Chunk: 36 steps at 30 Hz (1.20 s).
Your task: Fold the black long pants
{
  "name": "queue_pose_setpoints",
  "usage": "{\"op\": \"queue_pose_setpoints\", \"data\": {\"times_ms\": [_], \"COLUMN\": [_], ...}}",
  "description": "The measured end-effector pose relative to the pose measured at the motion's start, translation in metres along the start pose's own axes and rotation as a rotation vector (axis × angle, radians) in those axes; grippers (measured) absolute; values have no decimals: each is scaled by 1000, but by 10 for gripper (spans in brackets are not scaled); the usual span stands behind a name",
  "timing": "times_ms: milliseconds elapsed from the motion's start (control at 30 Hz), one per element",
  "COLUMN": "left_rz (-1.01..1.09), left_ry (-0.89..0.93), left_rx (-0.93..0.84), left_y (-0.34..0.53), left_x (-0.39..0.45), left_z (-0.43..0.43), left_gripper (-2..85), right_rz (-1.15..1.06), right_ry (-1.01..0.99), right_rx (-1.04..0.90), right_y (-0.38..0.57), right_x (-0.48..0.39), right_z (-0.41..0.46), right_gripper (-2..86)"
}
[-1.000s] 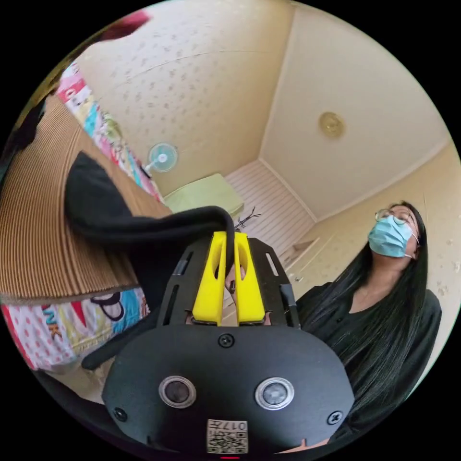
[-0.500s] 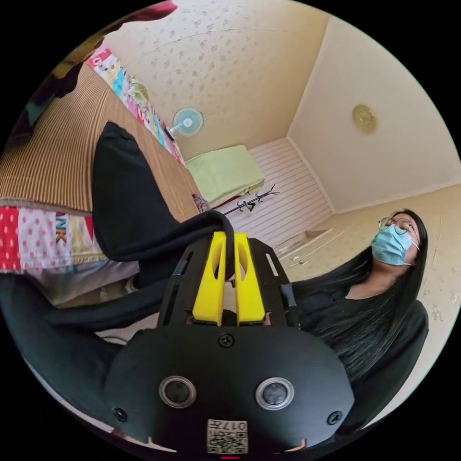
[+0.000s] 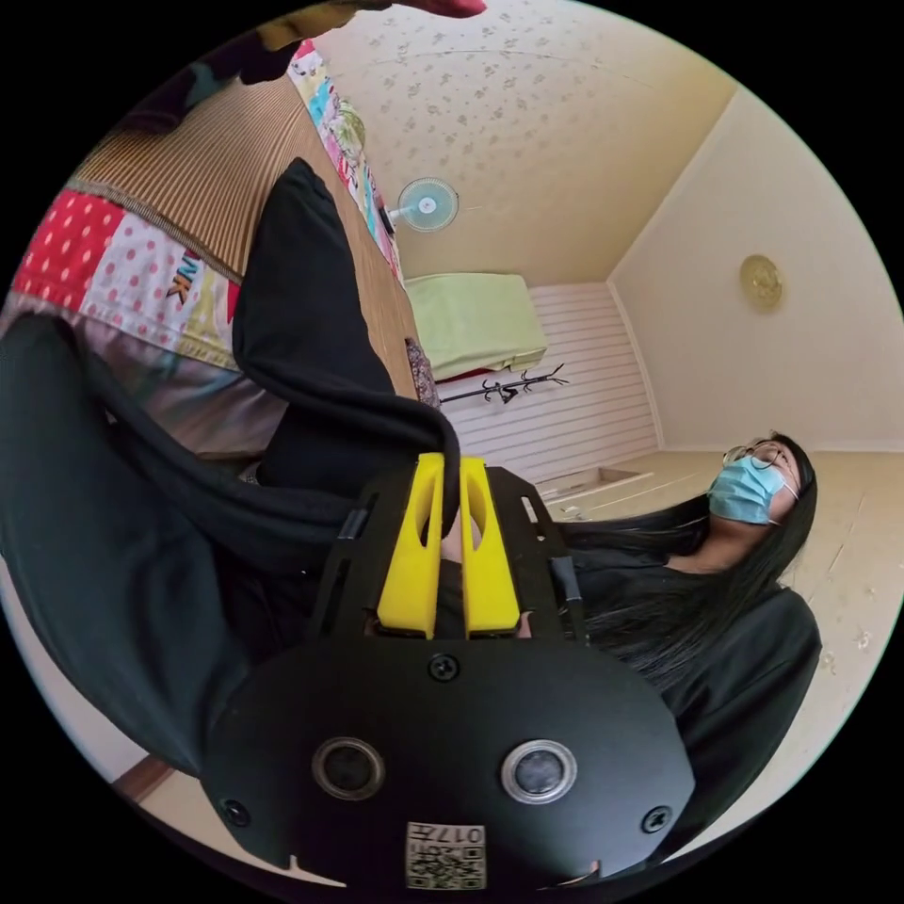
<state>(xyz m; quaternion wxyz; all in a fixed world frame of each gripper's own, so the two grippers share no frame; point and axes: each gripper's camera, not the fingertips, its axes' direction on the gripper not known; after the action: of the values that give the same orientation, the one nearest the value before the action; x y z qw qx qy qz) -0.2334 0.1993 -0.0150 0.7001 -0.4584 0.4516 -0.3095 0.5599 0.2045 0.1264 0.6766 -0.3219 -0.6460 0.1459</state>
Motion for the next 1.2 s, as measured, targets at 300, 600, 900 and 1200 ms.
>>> {"op": "queue_pose_setpoints", "data": {"times_ms": [300,600,900,1200], "left_rz": [-83,329,765,930], "left_ry": [102,227,326,189], "left_rx": [59,62,91,264], "left_y": [35,15,-16,-54], "left_x": [-23,87,252,359], "left_z": [0,10,29,41], "left_gripper": [30,25,24,15], "right_rz": [-127,-633,-985,-978], "right_ry": [-684,-511,-596,-514], "right_rx": [-75,22,36,96], "right_y": [42,50,42,-17], "right_x": [27,-181,-377,-480], "right_z": [33,-59,-97,-97], "right_gripper": [23,-1,-2,-2]}}
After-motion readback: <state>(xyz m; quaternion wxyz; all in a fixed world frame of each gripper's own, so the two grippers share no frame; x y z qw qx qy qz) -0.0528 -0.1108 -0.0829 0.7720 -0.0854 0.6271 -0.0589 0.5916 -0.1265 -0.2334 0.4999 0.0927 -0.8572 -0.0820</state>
